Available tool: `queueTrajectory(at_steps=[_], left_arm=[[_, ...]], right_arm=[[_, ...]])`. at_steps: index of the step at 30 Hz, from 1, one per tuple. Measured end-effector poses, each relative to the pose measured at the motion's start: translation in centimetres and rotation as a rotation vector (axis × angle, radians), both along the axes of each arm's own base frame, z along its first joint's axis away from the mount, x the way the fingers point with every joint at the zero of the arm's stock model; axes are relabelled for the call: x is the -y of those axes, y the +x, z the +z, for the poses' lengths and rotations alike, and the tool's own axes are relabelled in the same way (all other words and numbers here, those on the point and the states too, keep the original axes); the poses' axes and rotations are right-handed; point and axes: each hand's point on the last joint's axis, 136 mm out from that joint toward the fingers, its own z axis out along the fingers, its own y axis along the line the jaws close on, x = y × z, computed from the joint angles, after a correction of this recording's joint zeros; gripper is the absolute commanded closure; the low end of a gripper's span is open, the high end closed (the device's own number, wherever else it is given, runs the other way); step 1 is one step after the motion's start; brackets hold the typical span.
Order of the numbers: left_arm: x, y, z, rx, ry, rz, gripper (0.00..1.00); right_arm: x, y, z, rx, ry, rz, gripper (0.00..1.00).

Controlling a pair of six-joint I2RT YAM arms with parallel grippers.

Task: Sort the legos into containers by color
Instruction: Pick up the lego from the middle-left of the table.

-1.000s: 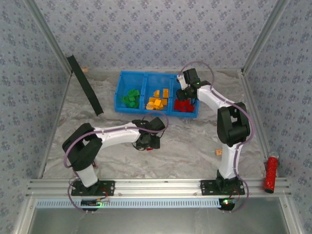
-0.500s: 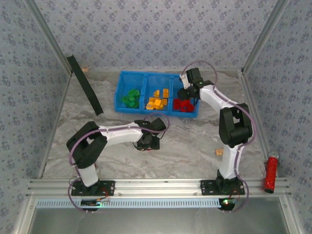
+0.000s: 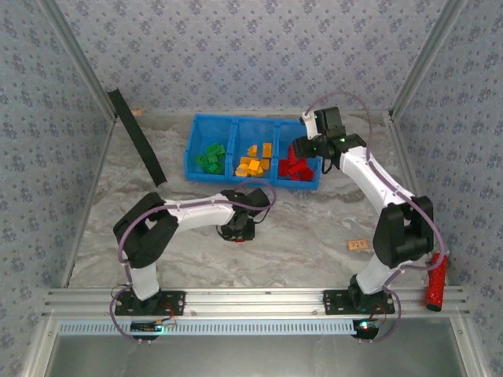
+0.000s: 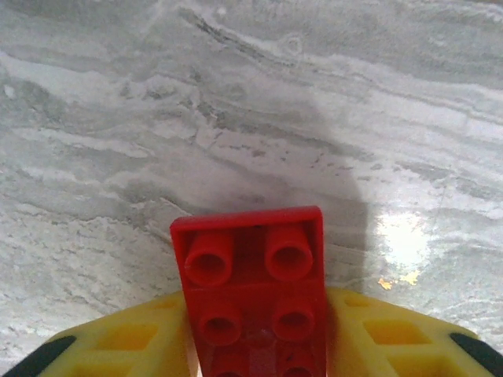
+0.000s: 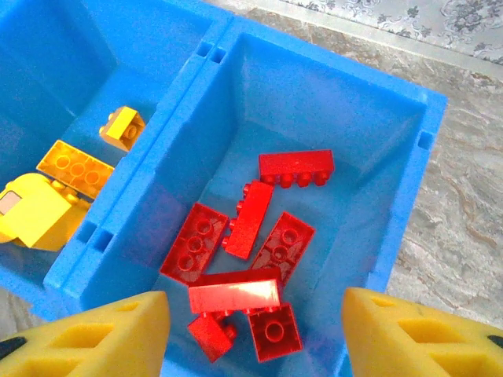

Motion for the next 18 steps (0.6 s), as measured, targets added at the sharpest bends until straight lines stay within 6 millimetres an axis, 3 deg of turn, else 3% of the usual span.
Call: queueTrajectory(at_steps=[6,10,13,18], left_arm=[[0.7,0.2,0.4,-0.014,-0.002,-0.028,0.70],[1.7,0.9,1.8,0.000,-0.014,-0.061,0.71],[3.3,2.2,4.4,0.040,-0.041,-0.098,0.72],[6.9,5.9,10.6,0.187,-0.106,-0.167,0.73]], right_arm=[[0.8,-2.7,0.7,-0.003,0.035,-0.033,0.38],[1.3,-5.1,0.9,-0.006,0.103,-0.073,0.36],[1.4,-8.1,-0.3,-0.045,0.179,-0.098,0.35],[2.0,-12.9,-2.9,-0.107,0.252,-0.144,0.30]])
